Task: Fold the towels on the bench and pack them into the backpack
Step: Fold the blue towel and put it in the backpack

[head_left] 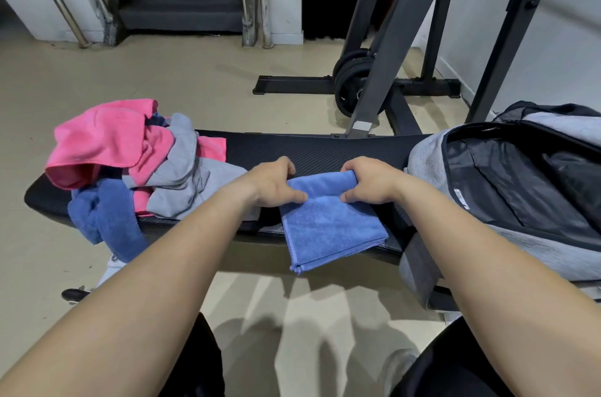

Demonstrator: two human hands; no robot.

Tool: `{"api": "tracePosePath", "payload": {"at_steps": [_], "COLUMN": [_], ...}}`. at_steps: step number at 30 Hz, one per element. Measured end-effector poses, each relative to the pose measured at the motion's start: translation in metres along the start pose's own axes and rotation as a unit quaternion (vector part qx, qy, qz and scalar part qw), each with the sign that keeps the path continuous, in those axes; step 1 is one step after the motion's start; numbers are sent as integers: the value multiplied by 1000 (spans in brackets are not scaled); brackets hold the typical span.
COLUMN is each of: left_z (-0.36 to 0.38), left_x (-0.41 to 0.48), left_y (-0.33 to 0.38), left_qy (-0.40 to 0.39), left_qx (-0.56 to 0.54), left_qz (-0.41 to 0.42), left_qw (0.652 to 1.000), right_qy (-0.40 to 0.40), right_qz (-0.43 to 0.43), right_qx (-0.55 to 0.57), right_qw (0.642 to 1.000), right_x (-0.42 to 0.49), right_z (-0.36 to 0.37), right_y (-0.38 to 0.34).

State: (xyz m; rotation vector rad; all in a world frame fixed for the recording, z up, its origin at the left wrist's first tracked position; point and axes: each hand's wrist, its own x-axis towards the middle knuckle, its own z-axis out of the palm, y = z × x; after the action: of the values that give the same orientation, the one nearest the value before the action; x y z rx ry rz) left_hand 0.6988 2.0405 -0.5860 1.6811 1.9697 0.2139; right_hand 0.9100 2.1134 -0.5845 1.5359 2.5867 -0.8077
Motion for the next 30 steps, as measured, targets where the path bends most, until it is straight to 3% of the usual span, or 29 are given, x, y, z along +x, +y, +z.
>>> {"api": "tracePosePath", "payload": {"at_steps": [2,5,8,11,17,23,30], "left_z": [0,-5,-6,-3,-8,-12,-3], "left_x": [0,3,7,12,20,11,-17], "left_y": [-3,-8,-10,-10,-17,-26,-40], "left_qy": [-26,29,95,98,132,130,125], "left_qx": [22,-17,-108,-188,-244,-199,-84], "left_qz": [-18,-31,-52,-61,-43,23,113], "left_qw": [999,999,988,975,960,971,982], "right_qy": [1,12,38,20,12,33,79], "right_qz": [7,30,43,56,51,0,-62], "right_qx": [-10,22,98,211,328,291,161], "right_qw": [1000,999,994,976,943,956,982], "right_x": [1,5,11,16,22,14,-12], "right_z": [0,-2,-4,-4,-7,-4,8], "right_y": [-2,-2,-2,-4,0,3,14]}}
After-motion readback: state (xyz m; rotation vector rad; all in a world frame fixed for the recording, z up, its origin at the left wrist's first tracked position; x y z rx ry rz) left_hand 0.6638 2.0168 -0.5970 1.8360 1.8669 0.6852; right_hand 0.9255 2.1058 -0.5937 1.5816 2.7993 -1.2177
